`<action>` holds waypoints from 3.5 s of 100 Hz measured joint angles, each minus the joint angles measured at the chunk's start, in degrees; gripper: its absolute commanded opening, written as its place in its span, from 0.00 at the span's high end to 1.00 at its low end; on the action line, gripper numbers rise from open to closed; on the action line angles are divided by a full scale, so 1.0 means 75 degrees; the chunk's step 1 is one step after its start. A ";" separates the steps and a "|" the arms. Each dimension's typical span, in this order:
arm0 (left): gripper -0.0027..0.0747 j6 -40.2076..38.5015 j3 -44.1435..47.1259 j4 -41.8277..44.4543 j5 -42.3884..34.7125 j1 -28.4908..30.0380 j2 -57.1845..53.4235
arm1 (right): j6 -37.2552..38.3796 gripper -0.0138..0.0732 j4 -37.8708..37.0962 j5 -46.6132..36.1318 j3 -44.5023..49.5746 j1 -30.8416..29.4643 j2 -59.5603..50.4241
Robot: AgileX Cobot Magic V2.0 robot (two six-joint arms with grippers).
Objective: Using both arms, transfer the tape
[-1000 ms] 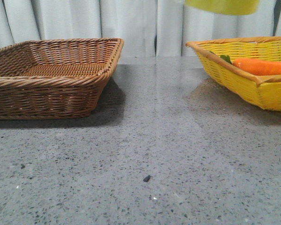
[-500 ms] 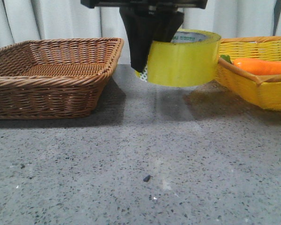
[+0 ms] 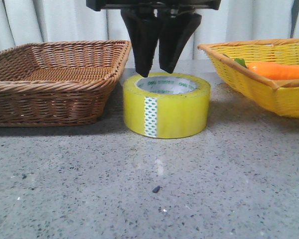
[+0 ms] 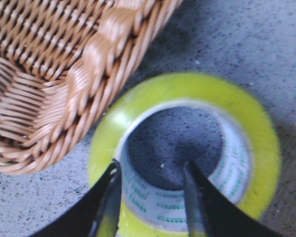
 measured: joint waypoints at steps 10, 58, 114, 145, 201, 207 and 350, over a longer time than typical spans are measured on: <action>0.50 0.0000 0.0000 -0.0183 -0.0246 0.0000 0.0000 | 0.0055 0.58 -0.0023 0.0000 0.0000 0.0000 0.0000; 0.49 0.0759 -0.2050 -0.0786 0.0604 -0.0972 0.0599 | 0.0184 0.59 -0.0714 0.0000 -0.0025 0.0000 -0.1207; 0.49 0.1018 -0.4523 -0.0525 0.0695 -0.4689 0.4861 | 0.0424 0.93 -0.1147 -0.0460 -0.0037 0.0000 -0.4541; 0.49 0.1018 -0.5712 -0.0206 0.1191 -0.6114 0.7629 | 0.0442 0.93 -0.1276 -0.0194 -0.0055 0.0000 -0.5594; 0.49 0.1210 -0.6990 0.0358 0.1786 -0.6305 1.0220 | 0.0442 0.93 -0.1276 0.0273 -0.0060 0.0000 -0.5848; 0.49 0.1210 -0.7074 0.0451 0.1786 -0.6305 1.0356 | 0.0442 0.93 -0.1276 0.0286 -0.0060 0.0000 -0.5848; 0.99 0.1226 -0.8026 0.0749 0.2429 -0.6291 1.1068 | 0.0442 0.93 -0.1276 0.0304 -0.0060 0.0000 -0.5848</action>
